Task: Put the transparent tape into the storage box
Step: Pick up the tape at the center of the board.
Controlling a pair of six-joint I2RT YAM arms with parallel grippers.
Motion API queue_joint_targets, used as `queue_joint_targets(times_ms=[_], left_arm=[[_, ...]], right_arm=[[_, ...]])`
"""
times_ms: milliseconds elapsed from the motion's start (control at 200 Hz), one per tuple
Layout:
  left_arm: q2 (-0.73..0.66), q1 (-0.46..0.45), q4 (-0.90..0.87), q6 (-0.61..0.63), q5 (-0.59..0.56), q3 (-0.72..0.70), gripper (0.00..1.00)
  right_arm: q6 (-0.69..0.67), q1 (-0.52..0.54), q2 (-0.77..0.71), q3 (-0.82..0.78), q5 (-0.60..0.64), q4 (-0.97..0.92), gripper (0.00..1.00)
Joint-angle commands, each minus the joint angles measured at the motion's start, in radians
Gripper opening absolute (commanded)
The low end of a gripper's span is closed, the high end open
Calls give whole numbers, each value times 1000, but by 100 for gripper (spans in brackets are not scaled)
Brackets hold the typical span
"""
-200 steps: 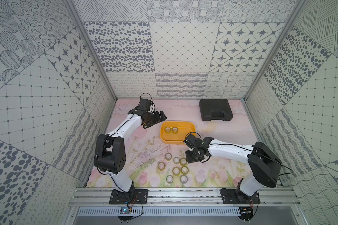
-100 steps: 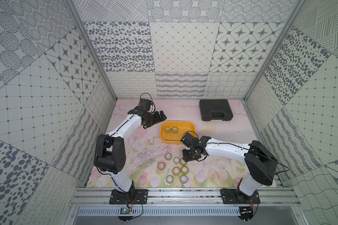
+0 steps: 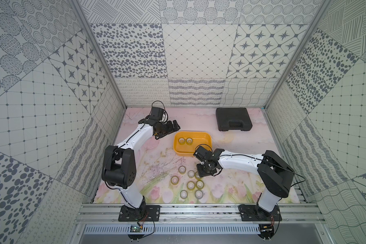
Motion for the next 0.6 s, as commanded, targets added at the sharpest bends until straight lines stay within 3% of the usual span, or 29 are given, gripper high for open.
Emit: queue_joint_targets(times_ms=[0,165,270,395,595], left_arm=[[-16,5,-15,18,-4,16,99],[-23,5,-17,23,-15,14,99],[-25,5,-16,24,-16,15,99],[-26,5,-18,26,-17,16,99],[-69,6,-23,54,-82,11,99]], right_arm=[[22,9,22,0,53,0,35],[32,14,34,-8,61,1,32],[36,14,5,-17,73,0,23],[18,12,-82,-12,98,-9,15],[-27,-14,-230,57,141,-87,11]])
